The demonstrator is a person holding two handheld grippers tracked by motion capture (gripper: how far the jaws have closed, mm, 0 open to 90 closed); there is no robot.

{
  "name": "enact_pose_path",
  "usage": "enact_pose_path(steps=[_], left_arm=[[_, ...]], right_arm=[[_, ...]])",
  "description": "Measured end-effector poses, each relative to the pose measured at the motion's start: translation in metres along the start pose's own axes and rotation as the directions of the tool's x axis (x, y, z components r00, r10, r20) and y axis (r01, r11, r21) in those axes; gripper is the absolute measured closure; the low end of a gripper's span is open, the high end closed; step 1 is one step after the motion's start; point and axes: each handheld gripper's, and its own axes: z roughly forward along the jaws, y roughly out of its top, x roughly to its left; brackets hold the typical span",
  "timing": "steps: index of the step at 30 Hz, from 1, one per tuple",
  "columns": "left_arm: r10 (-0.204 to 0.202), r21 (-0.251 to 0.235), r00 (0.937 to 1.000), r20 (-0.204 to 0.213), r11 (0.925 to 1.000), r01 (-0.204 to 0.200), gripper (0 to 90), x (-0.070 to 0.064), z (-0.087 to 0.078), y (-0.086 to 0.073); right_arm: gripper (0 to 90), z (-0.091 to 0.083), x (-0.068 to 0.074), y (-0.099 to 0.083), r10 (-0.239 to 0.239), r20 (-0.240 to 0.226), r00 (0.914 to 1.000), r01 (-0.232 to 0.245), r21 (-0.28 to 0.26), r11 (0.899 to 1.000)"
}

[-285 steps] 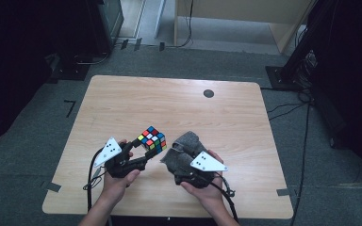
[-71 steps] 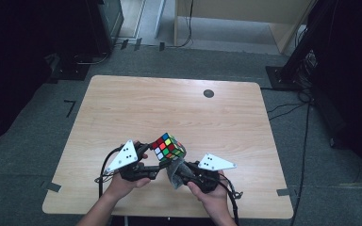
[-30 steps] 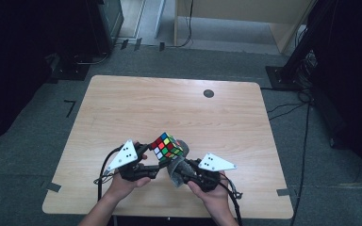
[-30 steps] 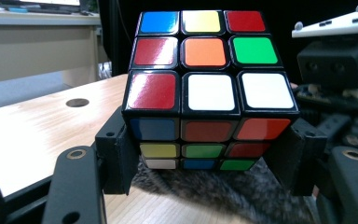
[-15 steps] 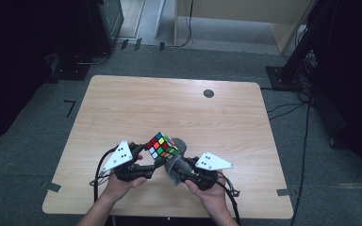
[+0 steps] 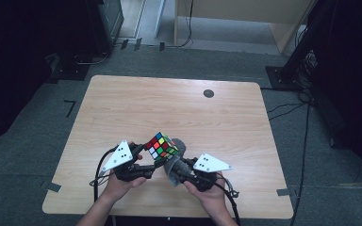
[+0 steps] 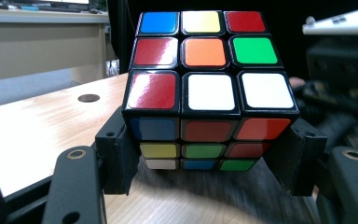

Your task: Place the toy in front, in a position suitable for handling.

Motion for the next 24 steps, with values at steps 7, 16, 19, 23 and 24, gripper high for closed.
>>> enact_pose_path(steps=[7,16,19,23,24], left_arm=[[0.135,0.123,0.99,0.04,0.9826,-0.139,34.2,-0.012,0.013,-0.008],[0.11,0.081,0.9909,0.078,0.9899,-0.116,34.2,-0.013,0.01,-0.005],[0.11,0.087,0.991,0.077,0.9893,-0.117,34.2,-0.012,0.01,-0.006],[0.105,0.089,0.9915,0.076,0.9897,-0.112,34.2,-0.01,0.01,-0.006],[0.106,0.09,0.9916,0.074,0.9896,-0.112,34.2,-0.011,0.01,-0.006]], right_arm=[[65.9,-0.034,-0.014,0.022,0.063,-0.005,0.998,-0.063,-0.198,0.978],[66.3,-0.022,-0.022,0.008,0.129,-0.018,0.9914,-0.131,-0.118,0.984],[66.9,-0.02,-0.021,0.007,0.127,-0.013,0.9919,-0.127,-0.109,0.986],[67.0,-0.026,-0.017,0.014,0.114,-0.037,0.9928,-0.118,-0.156,0.981],[67.0,-0.026,-0.016,0.015,0.108,-0.037,0.9935,-0.112,-0.16,0.981]])
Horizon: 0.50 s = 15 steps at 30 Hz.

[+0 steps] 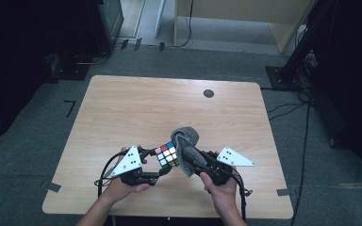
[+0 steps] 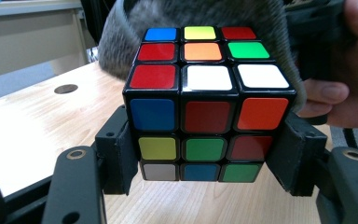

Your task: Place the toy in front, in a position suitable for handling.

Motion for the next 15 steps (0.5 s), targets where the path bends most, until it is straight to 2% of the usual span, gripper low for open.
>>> enact_pose_path(steps=[4,7,10,13,15], left_arm=[[-0.011,-0.026,0.9999,0.003,0.9996,0.011,34.2,0.0,-0.003,0.002],[-0.027,-0.04,0.9996,0.009,0.9988,0.027,34.2,0.002,-0.005,0.003],[-0.03,-0.026,0.9995,0.007,0.9992,0.03,34.3,0.003,-0.003,0.002],[-0.019,0.0,0.9998,0.0,0.9998,0.019,34.3,0.001,0.001,0.0],[-0.02,-0.005,0.9998,0.004,0.9998,0.02,34.3,0.0,0.001,0.0]], right_arm=[[67.2,0.005,-0.005,-0.007,0.041,0.005,0.9992,-0.041,0.028,0.999],[67.1,0.008,-0.007,-0.013,0.045,0.014,0.9989,-0.046,0.071,0.996],[67.1,0.007,-0.006,-0.01,0.033,0.016,0.9993,-0.034,0.064,0.997],[67.1,0.001,-0.004,-0.002,0.025,0.005,0.9997,-0.025,0.015,1.0],[67.1,0.0,-0.003,0.0,0.02,0.007,0.9998,-0.02,0.011,1.0]])
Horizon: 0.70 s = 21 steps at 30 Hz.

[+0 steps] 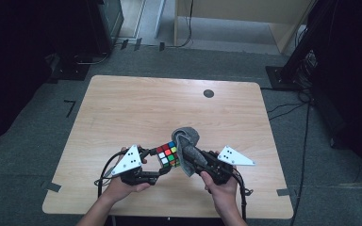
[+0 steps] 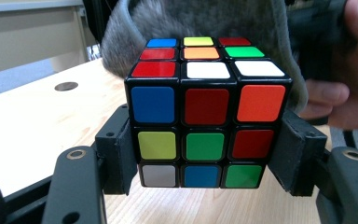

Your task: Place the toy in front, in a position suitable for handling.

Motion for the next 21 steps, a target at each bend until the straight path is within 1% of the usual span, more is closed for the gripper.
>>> enact_pose_path(steps=[2,3,5,6,7,8,10,11,12,13,14,15,16,17,18,19,20,21], left_arm=[[-0.006,-0.01,1.0,0.0,0.9999,0.006,34.3,0.0,-0.002,0.001],[-0.011,-0.021,0.9999,0.0,0.9997,0.011,34.2,0.001,-0.003,0.002],[-0.024,-0.034,0.9997,-0.003,0.9992,0.023,34.2,0.002,-0.005,0.003],[-0.022,-0.032,0.9997,-0.003,0.9992,0.022,34.2,0.003,-0.006,0.003],[-0.021,-0.028,0.9998,-0.005,0.9994,0.021,34.2,0.003,-0.006,0.003],[-0.02,-0.023,0.9998,-0.009,0.9996,0.019,34.2,0.003,-0.005,0.003],[0.012,0.015,0.9995,-0.029,0.9998,-0.011,34.3,0.002,-0.002,0.001],[0.034,0.042,0.9985,-0.044,0.9986,-0.032,34.3,0.0,0.001,-0.001],[0.053,0.068,0.997,-0.055,0.9964,-0.05,34.3,-0.002,0.005,-0.002],[0.072,0.094,0.9954,-0.064,0.9934,-0.066,34.3,-0.005,0.008,-0.004],[0.091,0.114,0.9932,-0.072,0.99,-0.082,34.3,-0.008,0.012,-0.005],[0.108,0.135,0.9913,-0.076,0.9861,-0.097,34.3,-0.011,0.016,-0.006],[0.12,0.143,0.9898,-0.076,0.9837,-0.109,34.3,-0.014,0.018,-0.006],[0.126,0.144,0.9889,-0.078,0.983,-0.114,34.3,-0.016,0.019,-0.006],[0.137,0.149,0.9873,-0.08,0.981,-0.124,34.3,-0.018,0.019,-0.005],[0.154,0.162,0.9837,-0.092,0.9771,-0.138,34.3,-0.019,0.02,-0.004],[0.168,0.166,0.9805,-0.103,0.9748,-0.149,34.3,-0.02,0.019,-0.004],[0.166,0.159,0.9808,-0.102,0.9759,-0.149,34.3,-0.019,0.018,-0.004]], right_arm=[[67.2,0.003,-0.002,-0.005,0.021,0.002,0.9998,-0.021,0.009,1.0],[67.2,0.005,-0.003,-0.008,0.036,0.003,0.9993,-0.037,0.024,0.999],[67.1,0.01,-0.005,-0.013,0.044,0.009,0.999,-0.044,0.083,0.996],[67.1,0.011,-0.005,-0.014,0.045,0.011,0.9989,-0.045,0.099,0.994],[67.1,0.011,-0.004,-0.014,0.041,0.013,0.9991,-0.042,0.103,0.994],[67.1,0.01,-0.004,-0.012,0.034,0.017,0.9993,-0.036,0.096,0.995],[67.2,0.004,-0.002,-0.004,0.016,0.02,0.9997,-0.017,0.056,0.998],[67.2,0.0,0.0,0.0,0.004,0.029,0.9996,-0.004,0.029,1.0],[67.2,-0.003,0.004,0.005,-0.022,0.044,0.9988,0.022,0.006,1.0],[67.2,-0.005,0.009,0.009,-0.058,0.053,0.9969,0.058,-0.005,0.998],[67.2,-0.005,0.015,0.011,-0.087,0.042,0.9953,0.088,-0.013,0.996],[67.1,-0.003,0.022,0.011,-0.106,0.017,0.9942,0.106,-0.012,0.994],[67.0,0.002,0.03,0.01,-0.132,-0.022,0.991,0.132,0.006,0.991],[66.9,0.007,0.035,0.008,-0.166,-0.041,0.9852,0.168,0.036,0.985],[66.8,0.01,0.038,0.005,-0.195,-0.038,0.98,0.197,0.063,0.978],[66.5,0.013,0.041,0.002,-0.236,-0.012,0.9716,0.237,0.086,0.968],[66.6,0.014,0.04,0.0,-0.239,0.002,0.971,0.238,0.084,0.968],[66.7,0.013,0.035,0.0,-0.216,0.012,0.9764,0.214,0.084,0.973]])
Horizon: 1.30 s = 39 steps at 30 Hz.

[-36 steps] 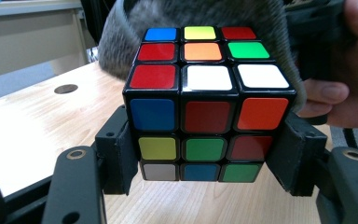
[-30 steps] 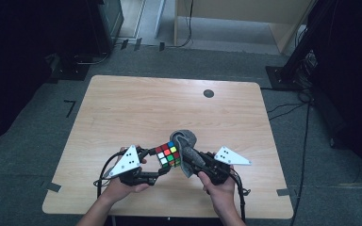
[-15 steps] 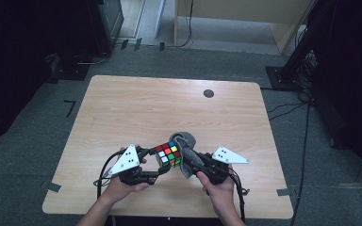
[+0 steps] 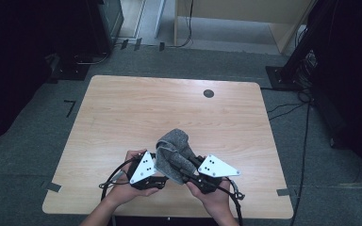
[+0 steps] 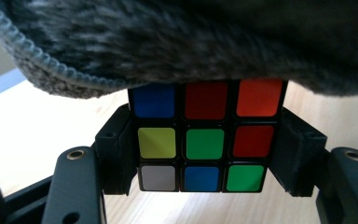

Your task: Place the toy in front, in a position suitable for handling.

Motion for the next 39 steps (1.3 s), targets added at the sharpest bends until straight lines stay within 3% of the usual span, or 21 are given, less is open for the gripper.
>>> enact_pose_path(steps=[3,4,6,9,10,11,12,14,16,18,21,24,26,28,32,36,39], left_arm=[[-0.019,-0.027,0.9998,0.0,0.9995,0.019,34.3,0.004,-0.004,0.001],[-0.027,-0.036,0.9996,0.004,0.999,0.027,34.4,0.004,-0.004,0.001],[-0.025,-0.036,0.9997,0.006,0.999,0.025,34.4,0.005,-0.005,0.001],[-0.013,-0.024,0.9999,-0.005,0.9996,0.013,34.4,0.004,-0.003,-0.001],[-0.008,-0.029,0.9999,-0.006,0.9995,0.008,34.4,0.003,-0.003,0.0],[-0.003,-0.028,0.9999,-0.013,0.9996,0.002,34.4,0.003,-0.004,0.0],[0.0,-0.027,0.9999,-0.017,0.9996,-0.001,34.4,0.002,-0.004,0.001],[0.005,-0.026,0.9998,-0.02,0.9997,-0.006,34.4,0.003,-0.005,0.0],[0.008,-0.027,0.9998,-0.018,0.9996,-0.009,34.4,0.003,-0.005,0.0],[0.009,-0.034,0.9999,-0.014,0.9994,-0.01,34.4,0.002,-0.005,0.0],[0.01,-0.041,0.9999,-0.003,0.9991,-0.01,34.4,0.002,-0.005,0.0],[0.016,-0.035,0.9998,-0.009,0.9992,-0.017,34.4,0.001,-0.004,0.0],[0.013,-0.039,0.9999,-0.01,0.9991,-0.013,34.4,0.002,-0.005,0.0],[0.01,-0.045,0.9999,-0.008,0.9989,-0.01,34.4,0.002,-0.006,0.0],[0.01,-0.051,0.9999,-0.006,0.9986,-0.01,34.4,0.002,-0.007,0.001],[0.009,-0.047,0.9999,-0.008,0.9988,-0.01,34.4,0.003,-0.007,0.0],[0.009,-0.035,0.9999,-0.014,0.9994,-0.009,34.4,0.003,-0.005,0.0]], right_arm=[[67.0,-0.009,-0.016,-0.001,0.021,0.115,0.9931,-0.022,0.007,1.0],[66.9,-0.012,-0.019,0.0,0.028,0.121,0.9923,-0.028,0.002,1.0],[66.5,-0.015,-0.018,0.005,0.011,0.092,0.9957,-0.01,-0.016,1.0],[65.6,-0.008,-0.001,0.01,-0.052,-0.029,0.9982,0.051,-0.024,0.998],[65.4,-0.005,0.006,0.01,-0.087,-0.038,0.9955,0.087,-0.001,0.996],[64.6,-0.001,0.011,0.009,-0.123,-0.016,0.9922,0.124,0.026,0.992],[64.4,0.0,0.012,0.008,-0.129,-0.001,0.9917,0.129,0.025,0.991],[64.4,-0.001,0.0,0.006,-0.051,0.006,0.9987,0.051,0.026,0.998],[64.9,-0.005,-0.015,0.002,0.002,0.07,0.9976,-0.005,0.039,0.999],[64.9,-0.009,-0.024,-0.001,0.032,0.085,0.9958,-0.036,0.043,0.998],[64.8,-0.01,-0.019,0.003,0.032,0.055,0.998,-0.033,0.014,0.999],[64.4,-0.006,-0.006,0.005,-0.028,-0.001,0.9996,0.028,0.004,1.0],[64.6,-0.005,-0.004,0.005,-0.052,0.028,0.9982,0.052,0.015,0.999],[64.7,-0.006,-0.011,0.004,0.001,0.039,0.9992,-0.001,0.011,1.0],[64.7,-0.009,-0.018,0.002,0.031,0.045,0.9985,-0.031,0.004,1.0],[64.7,-0.009,-0.018,0.001,0.03,0.048,0.9984,-0.03,0.005,1.0],[64.8,-0.009,-0.019,0.0,0.007,0.098,0.9951,-0.01,0.024,1.0]])
